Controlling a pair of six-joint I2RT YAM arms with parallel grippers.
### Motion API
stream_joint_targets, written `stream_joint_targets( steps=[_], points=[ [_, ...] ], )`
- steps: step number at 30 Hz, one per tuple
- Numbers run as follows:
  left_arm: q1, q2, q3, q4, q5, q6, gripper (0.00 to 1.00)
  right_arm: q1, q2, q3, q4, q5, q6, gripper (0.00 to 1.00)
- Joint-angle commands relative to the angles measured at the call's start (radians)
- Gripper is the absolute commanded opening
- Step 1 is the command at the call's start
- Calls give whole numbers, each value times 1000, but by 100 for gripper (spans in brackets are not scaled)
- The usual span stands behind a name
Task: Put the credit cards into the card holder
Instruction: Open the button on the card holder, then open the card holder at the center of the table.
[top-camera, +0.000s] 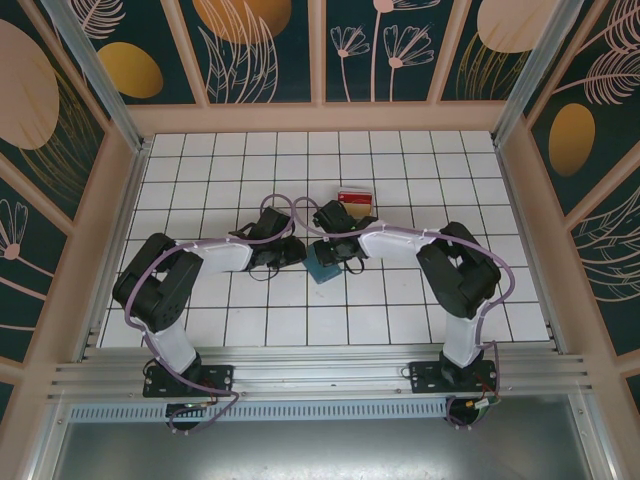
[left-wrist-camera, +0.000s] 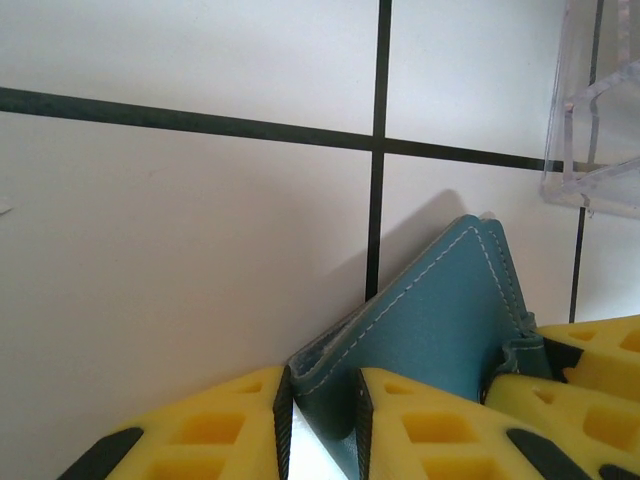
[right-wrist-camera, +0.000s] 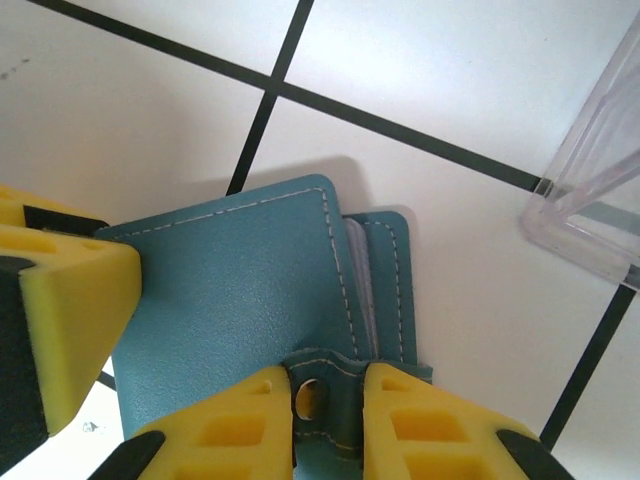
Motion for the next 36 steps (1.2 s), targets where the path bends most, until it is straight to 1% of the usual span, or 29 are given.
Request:
stream_joint_targets(
  steps=[1,5,8,10,11,13,15,18,22,23,27,29,33,36],
  points=[
    [-6,15,-22,-21,22,-8,26,-10,64,-56,16,-13,28,2],
    [-6,15,-24,-23,23,-7,26,-36,27,-77,54,-131,50,2],
    [-5,11,-21,-32,16,-2,27,-84,-29,-127,120,-288,95,3],
    [-6,3,-18,-37,5,2,28,-110,-73,-159,153,-361,122,3],
    [-5,-2,-15,-39,0,5,29,-120,-95,-172,161,-388,134,3],
    [-7,-6,1,-48,-11,8,39,-134,-132,-195,175,-429,152,3],
    [-5,-13,27,-52,-12,14,46,-146,-172,-220,185,-468,177,3],
    [-7,-27,83,-79,-23,29,55,-160,-245,-253,189,-503,209,3],
    [-6,-43,155,-129,-66,52,60,-169,-343,-283,177,-527,260,3],
    [-5,-74,164,-138,-74,56,61,-169,-368,-293,180,-533,280,3],
    [-5,-105,166,-141,-74,51,61,-168,-448,-330,198,-527,358,2],
    [-5,-117,152,-136,-66,45,61,-169,-474,-352,237,-541,399,2],
    [-5,-154,104,-97,-30,23,61,-162,-475,-365,290,-551,447,3],
    [-6,-188,22,-59,13,0,60,-157,-478,-366,357,-588,501,3]
  ],
)
